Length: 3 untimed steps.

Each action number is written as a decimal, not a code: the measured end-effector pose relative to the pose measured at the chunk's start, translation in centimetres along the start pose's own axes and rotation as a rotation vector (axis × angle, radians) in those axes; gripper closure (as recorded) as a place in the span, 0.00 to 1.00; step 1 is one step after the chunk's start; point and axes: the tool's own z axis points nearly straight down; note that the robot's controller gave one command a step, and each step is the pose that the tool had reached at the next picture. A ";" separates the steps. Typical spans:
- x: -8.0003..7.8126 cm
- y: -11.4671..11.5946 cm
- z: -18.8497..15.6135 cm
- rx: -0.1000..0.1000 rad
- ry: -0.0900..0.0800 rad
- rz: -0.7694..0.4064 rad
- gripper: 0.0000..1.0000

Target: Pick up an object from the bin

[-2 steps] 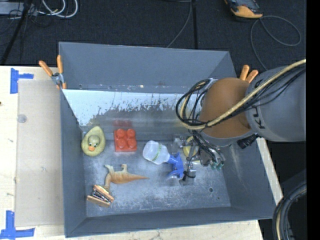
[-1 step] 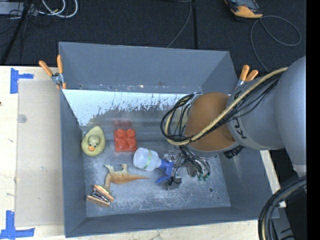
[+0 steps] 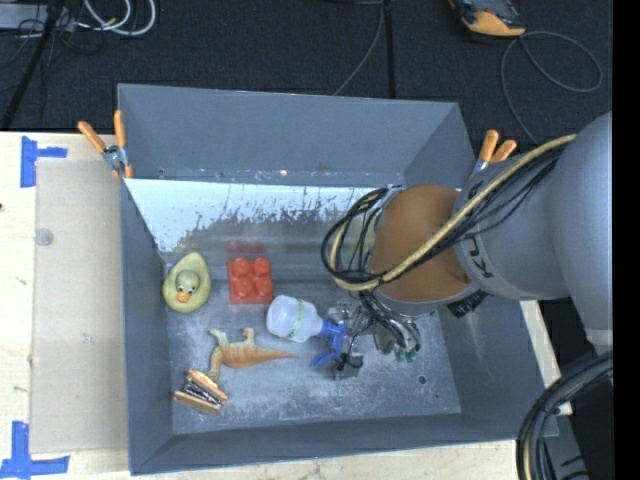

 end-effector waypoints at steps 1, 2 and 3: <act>-0.6 0.4 -12.7 0.000 0.000 -0.030 1.00; -0.6 0.4 -12.7 0.000 0.000 -0.030 1.00; -0.9 0.1 -16.7 -0.001 0.009 -0.041 1.00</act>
Offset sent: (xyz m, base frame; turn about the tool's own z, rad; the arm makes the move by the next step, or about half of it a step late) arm 0.0000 0.0000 0.0000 0.0000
